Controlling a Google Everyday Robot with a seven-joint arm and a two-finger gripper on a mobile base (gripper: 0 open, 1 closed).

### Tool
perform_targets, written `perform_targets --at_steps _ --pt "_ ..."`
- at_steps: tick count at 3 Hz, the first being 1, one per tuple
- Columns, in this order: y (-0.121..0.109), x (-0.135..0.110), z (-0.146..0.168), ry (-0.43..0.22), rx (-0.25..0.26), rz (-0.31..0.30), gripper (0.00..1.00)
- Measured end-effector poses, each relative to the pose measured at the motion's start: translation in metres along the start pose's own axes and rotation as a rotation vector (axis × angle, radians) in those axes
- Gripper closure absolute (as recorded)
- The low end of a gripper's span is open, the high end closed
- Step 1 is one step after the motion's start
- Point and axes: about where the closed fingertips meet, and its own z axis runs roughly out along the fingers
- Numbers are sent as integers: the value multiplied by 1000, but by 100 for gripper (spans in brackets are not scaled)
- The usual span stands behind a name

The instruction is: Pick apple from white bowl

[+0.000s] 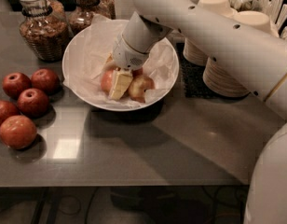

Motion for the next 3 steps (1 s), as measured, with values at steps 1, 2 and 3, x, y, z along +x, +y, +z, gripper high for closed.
perform_targets --at_steps 1,2,3 --pt "5 -16 -33 -26 68 -41 100" --pt "11 -45 -84 -64 167 -123 100" --pt "12 -67 -118 -117 229 -190 100"
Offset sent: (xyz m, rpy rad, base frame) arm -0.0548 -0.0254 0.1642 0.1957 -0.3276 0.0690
